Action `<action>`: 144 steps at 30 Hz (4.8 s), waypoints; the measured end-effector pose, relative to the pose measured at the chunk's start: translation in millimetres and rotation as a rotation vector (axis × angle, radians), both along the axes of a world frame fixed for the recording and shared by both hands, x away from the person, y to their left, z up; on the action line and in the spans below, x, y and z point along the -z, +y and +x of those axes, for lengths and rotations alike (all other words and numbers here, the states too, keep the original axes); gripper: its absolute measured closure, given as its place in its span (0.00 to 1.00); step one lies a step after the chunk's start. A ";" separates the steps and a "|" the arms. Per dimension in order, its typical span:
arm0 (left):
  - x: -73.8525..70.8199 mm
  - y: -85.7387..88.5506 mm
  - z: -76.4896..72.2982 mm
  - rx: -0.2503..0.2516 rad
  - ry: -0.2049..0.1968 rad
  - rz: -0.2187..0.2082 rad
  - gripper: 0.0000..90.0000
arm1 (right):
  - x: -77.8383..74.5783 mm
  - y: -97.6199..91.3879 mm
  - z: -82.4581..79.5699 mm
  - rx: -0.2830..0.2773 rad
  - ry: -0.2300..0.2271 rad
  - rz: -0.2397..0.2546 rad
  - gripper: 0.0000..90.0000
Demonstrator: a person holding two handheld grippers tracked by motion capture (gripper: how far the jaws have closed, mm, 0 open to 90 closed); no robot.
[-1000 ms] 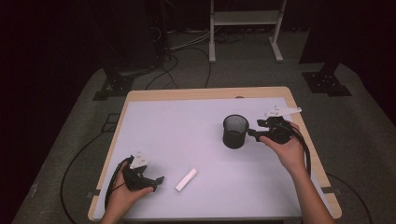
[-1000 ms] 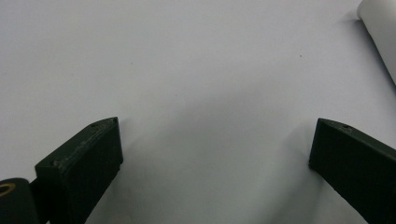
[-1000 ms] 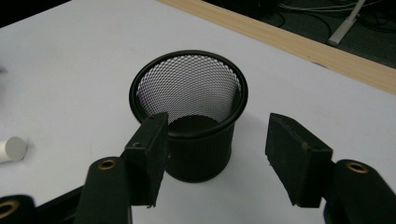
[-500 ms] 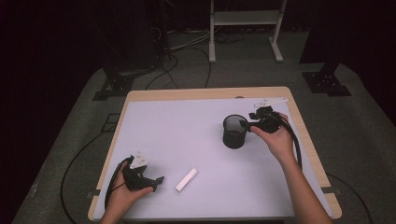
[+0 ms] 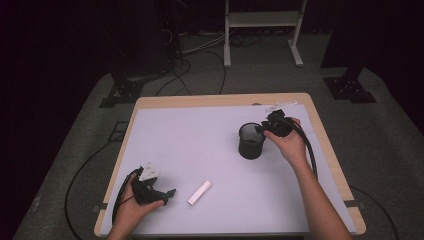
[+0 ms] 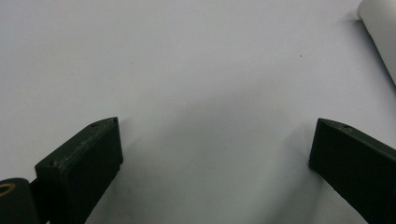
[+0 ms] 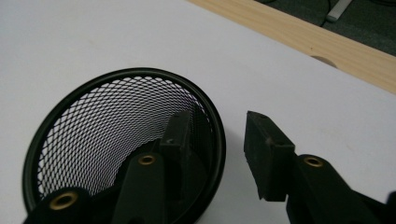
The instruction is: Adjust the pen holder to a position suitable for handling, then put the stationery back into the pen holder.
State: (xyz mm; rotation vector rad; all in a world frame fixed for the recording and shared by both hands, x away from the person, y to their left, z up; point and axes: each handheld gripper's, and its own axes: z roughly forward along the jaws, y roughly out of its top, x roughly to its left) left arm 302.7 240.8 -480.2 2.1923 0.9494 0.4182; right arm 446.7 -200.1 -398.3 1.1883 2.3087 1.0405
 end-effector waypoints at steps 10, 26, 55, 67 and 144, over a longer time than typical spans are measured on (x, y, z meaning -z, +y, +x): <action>0.0 0.0 0.0 0.000 0.000 0.000 0.02 | 7.3 4.4 4.4 -0.018 0.049 -0.008 0.85; 0.0 0.0 0.1 -0.001 0.001 -0.001 0.02 | 3.6 3.2 1.8 -0.043 0.069 0.052 0.90; 0.1 -0.2 0.3 -0.002 -0.002 -0.003 0.02 | -19.0 35.1 -47.1 -0.191 0.071 0.057 0.90; 0.1 -0.1 0.2 -0.001 -0.002 -0.003 0.02 | -8.1 48.0 -54.1 -0.232 0.100 0.046 0.90; 0.1 -0.2 0.2 -0.002 0.000 -0.004 0.02 | -21.1 12.6 -102.1 -0.228 -0.019 0.119 0.32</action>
